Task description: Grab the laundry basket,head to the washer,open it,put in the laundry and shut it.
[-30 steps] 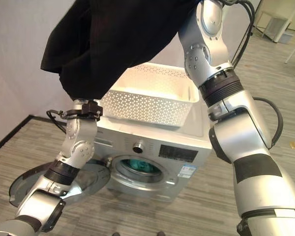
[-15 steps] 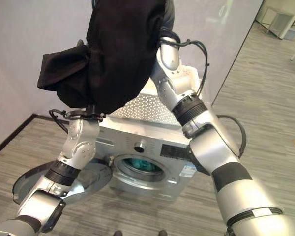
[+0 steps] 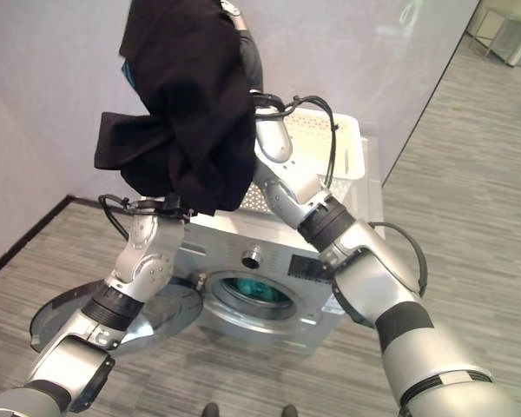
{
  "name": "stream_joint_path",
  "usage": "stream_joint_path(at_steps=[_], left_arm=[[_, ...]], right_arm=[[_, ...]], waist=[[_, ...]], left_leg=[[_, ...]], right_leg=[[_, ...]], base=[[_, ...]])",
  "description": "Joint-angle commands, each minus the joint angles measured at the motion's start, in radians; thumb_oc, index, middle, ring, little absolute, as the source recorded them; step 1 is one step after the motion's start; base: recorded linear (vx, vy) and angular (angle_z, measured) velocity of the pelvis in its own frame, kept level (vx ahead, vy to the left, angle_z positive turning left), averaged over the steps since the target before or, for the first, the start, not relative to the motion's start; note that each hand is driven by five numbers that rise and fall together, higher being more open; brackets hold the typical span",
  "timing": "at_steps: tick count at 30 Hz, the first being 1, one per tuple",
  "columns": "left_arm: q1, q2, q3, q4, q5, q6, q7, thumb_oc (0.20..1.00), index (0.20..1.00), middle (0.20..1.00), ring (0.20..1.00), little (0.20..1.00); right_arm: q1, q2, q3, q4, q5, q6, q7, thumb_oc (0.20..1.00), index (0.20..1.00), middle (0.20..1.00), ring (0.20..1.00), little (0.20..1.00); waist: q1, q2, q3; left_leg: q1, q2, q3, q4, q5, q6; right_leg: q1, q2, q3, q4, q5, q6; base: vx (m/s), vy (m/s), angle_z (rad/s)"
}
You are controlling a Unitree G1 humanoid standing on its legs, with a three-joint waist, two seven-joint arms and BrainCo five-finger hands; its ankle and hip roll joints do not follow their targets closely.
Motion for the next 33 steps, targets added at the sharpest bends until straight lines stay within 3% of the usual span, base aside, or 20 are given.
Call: stream_joint_path(at_steps=[1,11,19,20,21,24,25,26,27,33], left_arm=[[-0.094,0.065,-0.022,0.029,0.014,-0.008,-0.049,1.0,1.0,1.0,1.0,1.0],[-0.133,0.058,-0.082,0.018,-0.052,-0.003,-0.095,1.0,1.0,1.0,1.0,1.0],[-0.127,0.012,-0.125,-0.057,-0.114,-0.002,-0.143,1.0,1.0,1.0,1.0,1.0],[-0.12,0.002,-0.129,-0.062,-0.105,-0.001,-0.142,0.937,0.937,0.937,0.937,0.937],[-0.121,-0.008,-0.131,-0.065,-0.103,-0.002,-0.144,0.2,0.2,0.2,0.2,0.2],[-0.093,-0.036,-0.126,-0.067,-0.113,0.005,-0.162,0.2,0.2,0.2,0.2,0.2],[-0.088,-0.042,-0.124,-0.068,-0.116,0.006,-0.166,0.2,0.2,0.2,0.2,0.2],[-0.077,-0.049,-0.123,-0.066,-0.119,0.01,-0.172,0.2,0.2,0.2,0.2,0.2],[-0.073,-0.053,-0.124,-0.068,-0.119,0.01,-0.177,0.2,0.2,0.2,0.2,0.2],[-0.027,-0.07,-0.126,-0.072,-0.144,0.018,-0.207,0.2,0.2,0.2,0.2,0.2]], right_arm=[[-0.103,-0.103,0.068,-0.047,0.06,0.007,0.099,0.2,0.2,0.2,0.2,0.2],[-0.119,-0.24,0.182,-0.086,0.086,0.042,0.179,0.2,0.2,0.2,0.2,0.2],[-0.023,-0.335,0.172,-0.224,-0.057,0.037,0.205,0.2,0.2,0.2,0.2,0.2],[0.007,-0.35,0.156,-0.247,-0.073,0.033,0.207,0.2,0.2,0.2,0.2,0.2],[0.017,-0.351,0.151,-0.26,-0.098,0.035,0.215,0.2,0.2,0.2,0.2,0.2],[0.051,-0.375,0.127,-0.3,-0.156,0.027,0.212,0.2,0.2,0.2,0.2,0.2],[0.055,-0.377,0.122,-0.306,-0.167,0.025,0.216,0.256,0.256,0.256,0.256,0.256],[0.062,-0.384,0.124,-0.315,-0.188,0.027,0.222,0.752,0.752,0.752,0.752,0.752],[0.067,-0.386,0.119,-0.316,-0.202,0.023,0.214,1.0,1.0,1.0,1.0,1.0],[0.098,-0.417,0.116,-0.33,-0.243,0.025,0.237,1.0,1.0,1.0,1.0,1.0]], waist=[[0.0,-0.062,0.004],[-0.009,-0.059,0.005],[-0.02,-0.053,0.007],[-0.02,-0.052,0.005],[-0.019,-0.053,0.006],[-0.021,-0.05,0.005],[-0.021,-0.049,0.005],[-0.021,-0.047,0.005],[-0.021,-0.046,0.005],[-0.021,-0.042,0.005]], left_leg=[[0.007,-0.014,0.005,0.0,-0.051,-0.003],[0.012,-0.015,0.008,0.0,-0.051,-0.005],[0.021,-0.017,0.006,0.0,-0.055,-0.001],[0.021,-0.016,0.006,0.0,-0.056,0.0],[0.021,-0.017,0.005,0.0,-0.055,0.0],[0.021,-0.019,0.004,0.0,-0.056,0.002],[0.022,-0.019,0.004,0.0,-0.056,0.002],[0.023,-0.019,0.003,0.0,-0.056,0.003],[0.023,-0.019,0.004,0.0,-0.056,0.003],[0.022,-0.02,0.004,0.0,-0.054,0.004]], right_leg=[[0.047,-0.038,-0.003,-0.002,-0.043,0.038],[0.05,-0.037,-0.003,-0.002,-0.042,0.041],[0.061,-0.037,-0.005,-0.002,-0.047,0.042],[0.062,-0.038,-0.008,-0.002,-0.048,0.043],[0.063,-0.039,-0.007,-0.002,-0.048,0.043],[0.064,-0.04,-0.008,-0.002,-0.049,0.042],[0.064,-0.041,-0.008,-0.002,-0.049,0.042],[0.064,-0.041,-0.006,-0.002,-0.049,0.043],[0.064,-0.041,-0.007,-0.002,-0.049,0.043],[0.063,-0.042,-0.004,-0.002,-0.048,0.043]], base=[[0.0,0.0,0.0],[0.0,-0.002,-0.02],[0.0,-0.001,-0.01],[0.0,0.0,0.0],[0.0,0.0,0.0],[0.0,0.0,0.0],[0.0,0.0,0.0],[0.0,0.0,0.0],[0.0,0.0,0.0],[0.0,0.0,0.0]])
